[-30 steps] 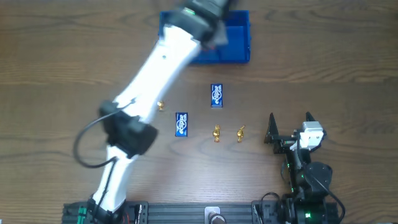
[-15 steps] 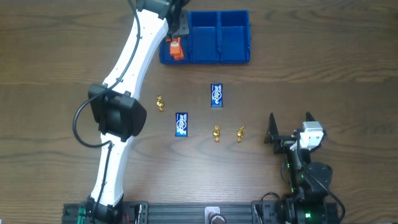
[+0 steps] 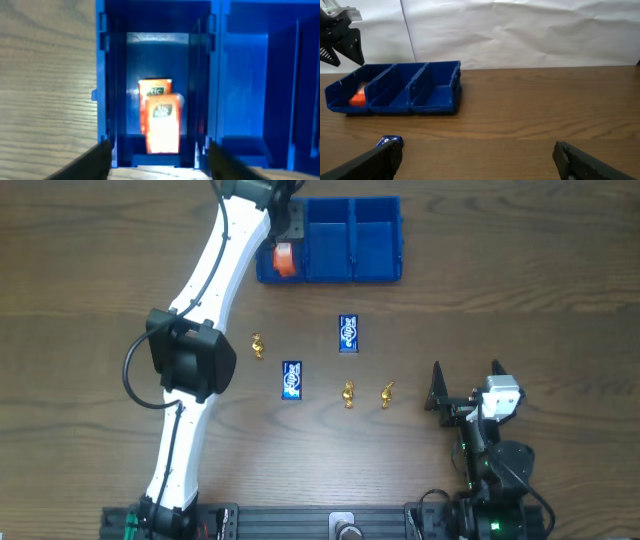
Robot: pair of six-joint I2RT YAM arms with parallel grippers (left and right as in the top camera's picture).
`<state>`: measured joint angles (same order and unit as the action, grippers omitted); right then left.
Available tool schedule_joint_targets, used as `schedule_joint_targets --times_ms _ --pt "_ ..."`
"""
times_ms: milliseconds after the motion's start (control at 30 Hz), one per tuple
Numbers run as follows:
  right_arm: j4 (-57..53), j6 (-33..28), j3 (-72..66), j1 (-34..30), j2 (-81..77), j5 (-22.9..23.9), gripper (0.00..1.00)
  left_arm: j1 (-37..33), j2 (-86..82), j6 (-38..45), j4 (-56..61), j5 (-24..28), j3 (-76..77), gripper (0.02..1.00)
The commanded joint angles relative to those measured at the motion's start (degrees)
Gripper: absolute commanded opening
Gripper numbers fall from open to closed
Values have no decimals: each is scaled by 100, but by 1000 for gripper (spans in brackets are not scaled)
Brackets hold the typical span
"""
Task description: Sort Candies Into Trays
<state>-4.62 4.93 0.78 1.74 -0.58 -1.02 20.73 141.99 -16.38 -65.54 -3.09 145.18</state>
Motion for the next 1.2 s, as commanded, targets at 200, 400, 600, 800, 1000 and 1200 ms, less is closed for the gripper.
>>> schedule_joint_targets --times_ms 200,400,600,800,1000,1200 --pt "-9 -72 -33 46 42 50 998 -271 -861 50 507 116 -334 840" --pt "-11 -72 -33 46 42 48 998 -286 -3978 103 2990 -79 -3779 886" --pt "-9 -72 -33 46 42 48 998 -490 -6961 765 5204 -293 -7093 912" --pt "-9 -72 -33 46 42 48 998 -1141 -9460 1134 6166 260 -9484 919" --pt "-9 -72 -33 46 42 50 998 -1626 -11416 1386 7099 798 -11387 945" --pt "-9 -72 -33 46 42 48 998 -1952 -12692 1261 8148 1386 -12863 1000"
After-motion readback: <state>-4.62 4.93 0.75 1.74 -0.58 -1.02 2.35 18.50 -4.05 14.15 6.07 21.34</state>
